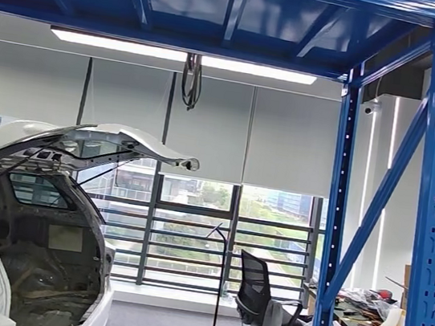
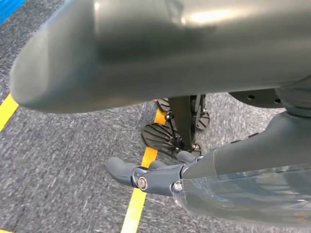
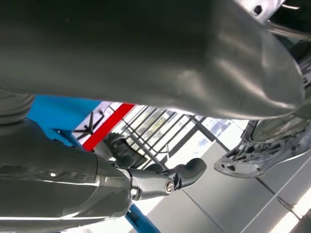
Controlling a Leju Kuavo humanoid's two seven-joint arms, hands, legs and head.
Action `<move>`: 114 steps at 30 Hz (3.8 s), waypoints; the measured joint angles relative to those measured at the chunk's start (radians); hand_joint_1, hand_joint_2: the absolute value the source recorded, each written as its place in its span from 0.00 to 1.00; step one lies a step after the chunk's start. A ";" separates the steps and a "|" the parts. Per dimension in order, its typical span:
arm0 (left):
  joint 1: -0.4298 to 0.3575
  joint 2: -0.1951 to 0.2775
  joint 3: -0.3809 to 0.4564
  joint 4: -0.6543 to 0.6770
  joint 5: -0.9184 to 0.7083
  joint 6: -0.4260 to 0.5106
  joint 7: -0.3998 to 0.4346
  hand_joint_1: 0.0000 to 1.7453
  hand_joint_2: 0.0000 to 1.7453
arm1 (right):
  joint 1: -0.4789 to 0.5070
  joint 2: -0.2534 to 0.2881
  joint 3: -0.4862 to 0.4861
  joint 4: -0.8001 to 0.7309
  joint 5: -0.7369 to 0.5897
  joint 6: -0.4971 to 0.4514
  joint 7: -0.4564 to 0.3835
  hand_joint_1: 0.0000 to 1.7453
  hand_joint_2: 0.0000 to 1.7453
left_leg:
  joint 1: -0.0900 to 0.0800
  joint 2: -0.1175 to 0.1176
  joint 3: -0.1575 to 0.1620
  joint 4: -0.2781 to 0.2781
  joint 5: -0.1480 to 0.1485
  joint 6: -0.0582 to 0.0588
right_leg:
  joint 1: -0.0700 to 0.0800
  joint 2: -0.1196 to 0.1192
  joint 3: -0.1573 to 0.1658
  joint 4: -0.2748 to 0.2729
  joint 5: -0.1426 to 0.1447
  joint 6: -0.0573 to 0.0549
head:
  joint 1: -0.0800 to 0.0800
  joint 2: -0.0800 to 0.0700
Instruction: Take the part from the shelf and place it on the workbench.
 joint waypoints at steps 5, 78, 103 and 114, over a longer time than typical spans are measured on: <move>-0.001 -0.013 0.009 0.000 -0.015 0.001 0.009 0.00 0.00 | -0.027 -0.003 0.023 0.026 0.020 -0.003 0.009 0.00 0.00 | -0.001 0.000 0.000 0.000 0.000 0.000 | 0.000 0.000 0.000 0.000 0.000 0.000 | 0.000 0.000; -0.005 -0.047 0.078 0.000 -0.104 -0.026 -0.025 0.00 0.00 | 0.105 -0.055 -0.017 -0.063 -0.153 0.006 0.010 0.00 0.00 | 0.043 0.003 -0.051 0.073 0.013 -0.061 | -0.017 0.008 0.045 -0.018 -0.015 0.003 | 0.001 0.000; 0.006 -0.050 0.136 -0.001 -0.163 0.034 -0.004 0.00 0.00 | 0.276 0.091 -0.168 -0.095 0.417 -0.207 0.104 0.00 1.00 | 0.027 0.001 -0.025 0.015 0.009 -0.013 | -0.023 0.010 0.059 -0.030 -0.031 0.037 | -0.001 0.000; -0.004 -0.058 0.150 -0.002 -0.242 -0.062 -0.076 0.00 0.00 | 0.144 0.101 -0.106 0.131 0.585 -0.169 0.187 0.00 1.00 | 0.028 0.001 -0.025 0.015 0.010 -0.014 | -0.023 0.011 0.060 -0.028 -0.032 0.036 | -0.001 0.000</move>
